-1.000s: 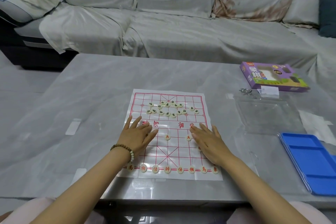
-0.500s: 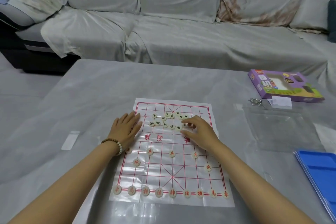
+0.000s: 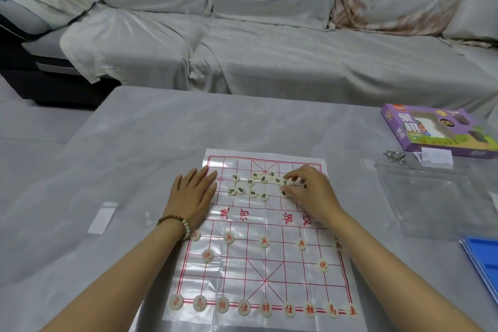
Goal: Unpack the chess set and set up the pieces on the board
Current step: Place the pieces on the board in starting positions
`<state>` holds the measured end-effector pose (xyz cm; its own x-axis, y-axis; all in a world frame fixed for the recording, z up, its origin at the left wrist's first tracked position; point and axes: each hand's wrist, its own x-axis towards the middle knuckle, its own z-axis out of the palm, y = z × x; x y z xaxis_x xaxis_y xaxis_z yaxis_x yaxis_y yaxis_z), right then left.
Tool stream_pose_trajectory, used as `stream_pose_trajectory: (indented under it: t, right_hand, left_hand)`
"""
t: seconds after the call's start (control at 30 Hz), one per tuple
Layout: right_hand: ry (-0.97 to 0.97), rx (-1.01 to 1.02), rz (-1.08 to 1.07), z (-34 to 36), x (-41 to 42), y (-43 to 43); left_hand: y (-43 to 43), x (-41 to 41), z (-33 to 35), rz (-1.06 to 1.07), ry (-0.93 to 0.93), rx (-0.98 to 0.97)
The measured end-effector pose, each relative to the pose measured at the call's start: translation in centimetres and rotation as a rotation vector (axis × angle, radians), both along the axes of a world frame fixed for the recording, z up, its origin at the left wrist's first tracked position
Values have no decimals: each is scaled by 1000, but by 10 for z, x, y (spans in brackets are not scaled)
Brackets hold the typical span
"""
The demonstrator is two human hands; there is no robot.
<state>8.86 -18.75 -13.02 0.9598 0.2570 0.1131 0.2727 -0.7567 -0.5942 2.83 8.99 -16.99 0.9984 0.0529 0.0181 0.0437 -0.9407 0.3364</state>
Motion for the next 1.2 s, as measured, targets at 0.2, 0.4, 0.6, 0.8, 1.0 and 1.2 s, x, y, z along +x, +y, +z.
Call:
stream_pose_trajectory:
  t: [0.2,0.4,0.6,0.8,1.0,1.2]
  right_hand:
    - [4,7,-259,-8,50,-49]
    - [73,-73,-249,-20,63,-54]
    - [93,-3,-259,-20,63,-57]
    - [86,66,-321,-23,65,-61]
    - [74,99,-344,-25,67,-61]
    - [64,108,-351,-26,68,-61]
  left_hand:
    - [0,0,0,11,-13,-21]
    - [0,1,-2,13,-23,-15]
    - [0,1,-2,17,-26,-14]
    - [0,1,-3,21,-26,-3]
    - [0,2,-4,22,-33,-15]
    - [1,1,-4,18,-32,-10]
